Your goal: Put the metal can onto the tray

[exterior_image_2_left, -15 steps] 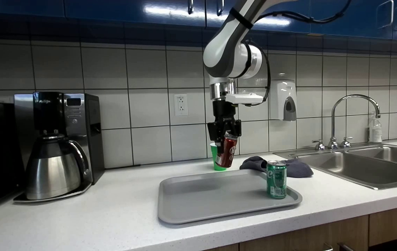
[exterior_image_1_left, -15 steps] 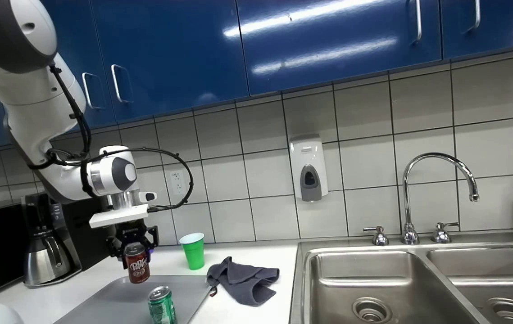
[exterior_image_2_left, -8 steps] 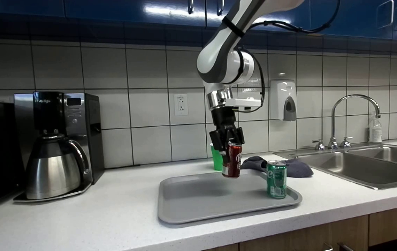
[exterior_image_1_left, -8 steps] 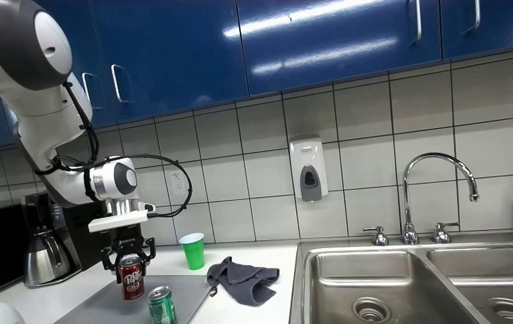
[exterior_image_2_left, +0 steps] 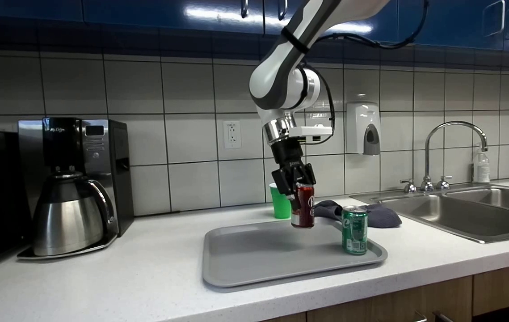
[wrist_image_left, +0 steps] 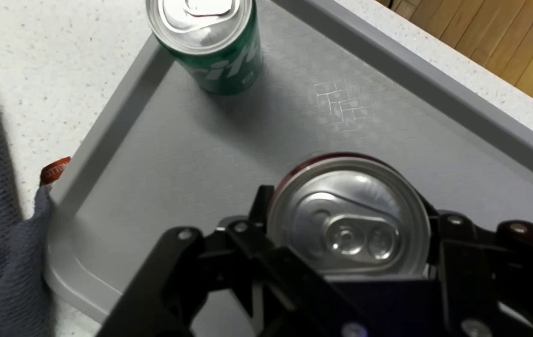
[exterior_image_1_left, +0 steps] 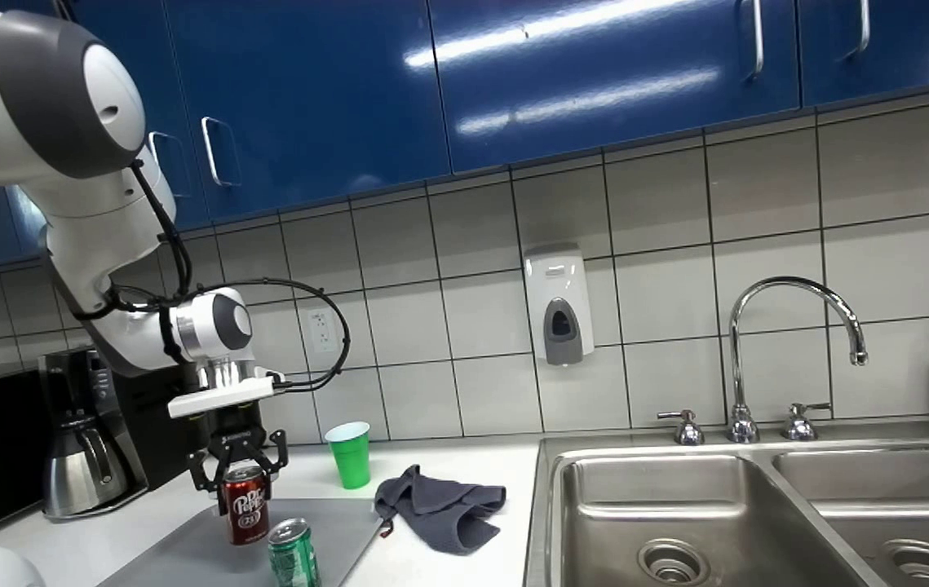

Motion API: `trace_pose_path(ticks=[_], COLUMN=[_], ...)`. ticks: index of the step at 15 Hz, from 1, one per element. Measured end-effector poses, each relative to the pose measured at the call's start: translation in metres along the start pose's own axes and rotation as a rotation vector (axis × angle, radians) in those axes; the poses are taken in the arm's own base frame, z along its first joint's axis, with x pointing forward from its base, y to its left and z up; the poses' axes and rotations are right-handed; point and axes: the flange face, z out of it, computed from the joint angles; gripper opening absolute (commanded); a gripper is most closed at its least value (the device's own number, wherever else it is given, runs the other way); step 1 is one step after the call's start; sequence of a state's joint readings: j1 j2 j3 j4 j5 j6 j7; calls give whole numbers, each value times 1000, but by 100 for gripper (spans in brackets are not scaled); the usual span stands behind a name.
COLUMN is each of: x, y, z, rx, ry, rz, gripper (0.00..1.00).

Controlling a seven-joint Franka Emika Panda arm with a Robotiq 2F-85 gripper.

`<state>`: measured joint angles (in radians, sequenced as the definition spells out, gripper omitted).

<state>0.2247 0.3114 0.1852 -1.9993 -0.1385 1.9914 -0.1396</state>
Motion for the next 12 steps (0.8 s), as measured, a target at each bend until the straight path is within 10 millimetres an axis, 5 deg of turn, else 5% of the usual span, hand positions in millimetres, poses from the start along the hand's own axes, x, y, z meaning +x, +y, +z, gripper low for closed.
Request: trace_pose_path(ticks=[12], x=[5], y=[1], z=[9], rx=[-25], ry=[23], rz=[-47], gripper=[40])
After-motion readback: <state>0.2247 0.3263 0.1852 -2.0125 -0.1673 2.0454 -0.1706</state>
